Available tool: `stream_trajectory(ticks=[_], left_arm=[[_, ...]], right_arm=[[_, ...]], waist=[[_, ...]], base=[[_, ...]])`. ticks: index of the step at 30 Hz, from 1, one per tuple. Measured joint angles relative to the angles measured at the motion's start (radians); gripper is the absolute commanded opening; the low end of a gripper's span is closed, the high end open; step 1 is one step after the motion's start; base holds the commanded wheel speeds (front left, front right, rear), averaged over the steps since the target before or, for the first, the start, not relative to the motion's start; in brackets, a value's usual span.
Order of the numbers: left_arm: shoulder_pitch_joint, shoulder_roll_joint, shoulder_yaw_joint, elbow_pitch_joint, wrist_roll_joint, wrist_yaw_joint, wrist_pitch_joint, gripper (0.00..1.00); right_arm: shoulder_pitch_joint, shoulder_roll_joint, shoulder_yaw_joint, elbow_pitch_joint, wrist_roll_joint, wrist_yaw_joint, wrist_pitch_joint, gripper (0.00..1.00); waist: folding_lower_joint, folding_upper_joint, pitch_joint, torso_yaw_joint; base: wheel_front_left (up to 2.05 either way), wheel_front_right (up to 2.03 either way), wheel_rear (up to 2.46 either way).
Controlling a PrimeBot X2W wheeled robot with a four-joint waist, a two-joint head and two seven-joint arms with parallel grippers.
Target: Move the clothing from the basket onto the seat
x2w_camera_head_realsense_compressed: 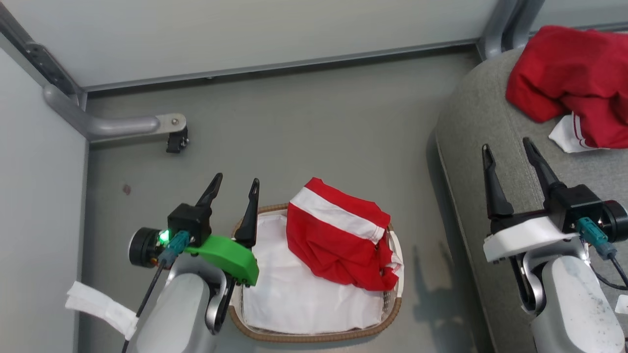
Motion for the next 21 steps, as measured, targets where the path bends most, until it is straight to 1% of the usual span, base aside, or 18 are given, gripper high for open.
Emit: stream_trajectory(ticks=[5, 9, 14, 21], left_arm=[[-0.126, -0.001, -0.063, 0.123, 0.015, -0.001, 0.000, 1.00], [-0.200, -0.002, -0.131, 0.226, 0.014, -0.004, 0.000, 1.00], [-0.269, -0.002, -0.232, 0.320, -0.014, -0.005, 0.000, 1.00], [-0.344, -0.002, -0.321, 0.456, -0.083, -0.006, 0.005, 1.00]], right_arm=[[-0.055, 0.000, -0.010, -0.033, 0.003, 0.000, 0.000, 1.00], [-0.091, -0.001, -0.007, -0.056, 0.017, 0.000, 0.000, 1.00], [-0.126, -0.001, 0.005, -0.079, 0.036, 0.000, 0.000, 1.00], [-0.169, -0.001, 0.033, -0.105, 0.063, 0.000, 0.000, 1.00]], waist=[[0.0000, 0.0000, 0.104, -0.023], [0.0001, 0.0000, 0.191, -0.048], [0.0001, 0.0000, 0.295, -0.084], [0.0002, 0.0000, 0.414, -0.139]], base=[[0.00, 0.00, 0.00], [0.00, 0.00, 0.00], [0.00, 0.00, 0.00], [0.00, 0.00, 0.00]])
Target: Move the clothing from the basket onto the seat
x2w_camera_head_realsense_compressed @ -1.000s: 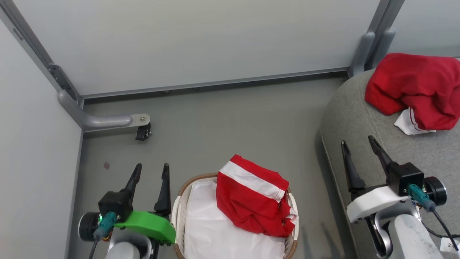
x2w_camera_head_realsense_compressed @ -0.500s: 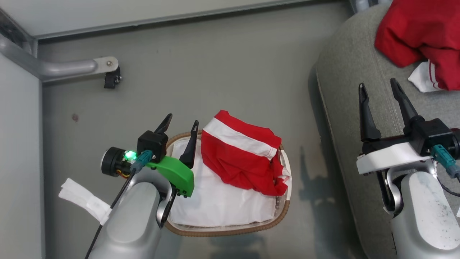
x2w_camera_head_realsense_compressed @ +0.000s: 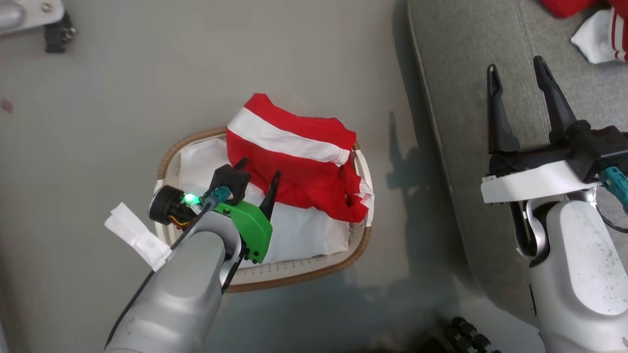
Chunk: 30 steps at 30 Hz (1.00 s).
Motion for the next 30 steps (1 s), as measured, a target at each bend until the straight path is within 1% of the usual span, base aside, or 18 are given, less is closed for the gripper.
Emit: stream_trajectory(ticks=[5, 10, 15, 27, 28, 29, 30], left_arm=[[-0.051, 0.000, -0.026, 0.058, -0.058, 0.009, 0.008, 1.00], [-0.102, 0.000, -0.022, 0.108, -0.130, 0.039, 0.016, 1.00], [-0.148, 0.000, -0.019, 0.138, -0.181, 0.056, 0.016, 1.00], [-0.207, 0.001, -0.049, 0.153, -0.288, 0.067, 0.012, 1.00], [-0.209, 0.001, -0.052, 0.155, -0.293, 0.067, 0.012, 0.69], [-0.209, 0.001, -0.054, 0.157, -0.299, 0.067, 0.010, 0.48], [-0.211, 0.001, -0.057, 0.158, -0.305, 0.067, 0.010, 0.33]], right_arm=[[-0.024, 0.000, 0.017, -0.018, 0.017, 0.000, 0.000, 1.00], [-0.043, 0.000, 0.034, -0.031, 0.034, 0.000, 0.000, 1.00], [-0.055, 0.000, 0.042, -0.040, 0.042, 0.000, 0.000, 1.00], [-0.068, 0.000, 0.065, -0.044, 0.064, 0.000, 0.000, 1.00], [-0.068, 0.000, 0.065, -0.044, 0.065, 0.000, 0.000, 1.00], [-0.069, 0.000, 0.065, -0.045, 0.066, 0.000, 0.000, 1.00], [-0.069, 0.000, 0.065, -0.045, 0.066, 0.000, 0.000, 1.00]], waist=[[0.0000, 0.0000, 0.066, -0.041], [0.0001, 0.0000, 0.125, -0.079], [0.0001, 0.0001, 0.170, -0.109], [0.0000, 0.0000, 0.213, -0.152], [0.0000, 0.0000, 0.214, -0.154], [0.0000, 0.0001, 0.215, -0.155], [0.0000, 0.0001, 0.216, -0.155]], base=[[0.00, 0.00, 0.00], [0.00, 0.00, 0.00], [0.00, 0.00, 0.00], [0.00, 0.00, 0.00], [0.00, 0.00, 0.00], [0.00, 0.00, 0.00], [0.00, 0.00, 0.00]])
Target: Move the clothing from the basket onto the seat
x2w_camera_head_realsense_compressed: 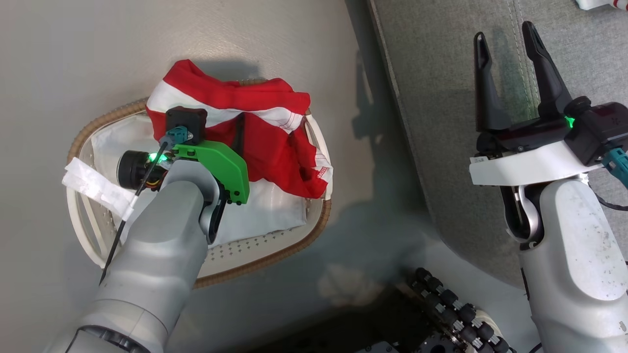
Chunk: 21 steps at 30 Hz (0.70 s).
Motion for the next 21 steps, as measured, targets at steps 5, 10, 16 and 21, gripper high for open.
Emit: stream_trajectory(ticks=[5, 10, 16, 21], left_arm=[[-0.005, 0.000, -0.026, 0.000, -0.034, -0.002, -0.007, 0.00], [0.017, 0.000, -0.056, -0.013, -0.055, -0.009, -0.008, 0.00], [0.063, 0.000, -0.090, -0.042, -0.078, -0.014, -0.013, 0.00], [0.111, 0.001, -0.089, -0.110, -0.074, -0.007, -0.013, 0.00]], right_arm=[[0.000, 0.000, -0.005, 0.001, 0.000, 0.000, 0.000, 1.00], [0.001, 0.000, -0.007, 0.012, -0.005, 0.000, 0.000, 1.00], [0.014, 0.000, -0.008, 0.024, -0.028, 0.000, 0.000, 1.00], [0.034, 0.001, -0.017, 0.038, -0.057, 0.000, 0.000, 1.00]], waist=[[0.0000, 0.0000, -0.006, 0.004], [0.0000, -0.0001, -0.026, 0.015], [0.0000, 0.0000, -0.067, 0.033], [0.0000, 0.0000, -0.118, 0.053]], base=[[0.00, 0.00, 0.00], [0.00, 0.00, 0.00], [0.00, 0.00, 0.00], [0.00, 0.00, 0.00]])
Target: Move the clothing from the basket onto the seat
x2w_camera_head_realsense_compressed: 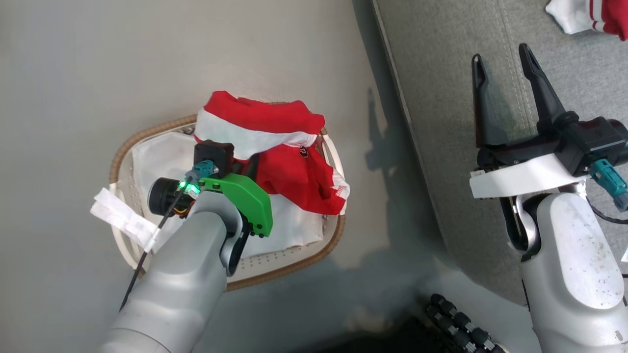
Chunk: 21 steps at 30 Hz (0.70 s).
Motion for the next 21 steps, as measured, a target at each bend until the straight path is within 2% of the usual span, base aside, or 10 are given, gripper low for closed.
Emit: stream_trajectory(ticks=[12, 21], left_arm=[[0.139, 0.013, 0.076, -0.224, 0.189, 0.025, -0.002, 0.00], [0.185, 0.018, 0.111, -0.308, 0.287, -0.008, -0.002, 0.00]], right_arm=[[0.097, 0.000, -0.031, 0.040, -0.061, 0.000, 0.000, 1.00], [0.187, 0.000, -0.027, 0.049, -0.097, 0.000, 0.000, 1.00]], waist=[[-0.0001, 0.0000, -0.197, 0.063], [-0.0001, 0.0000, -0.390, 0.099]], base=[[0.00, 0.00, 0.00], [0.00, 0.00, 0.00]])
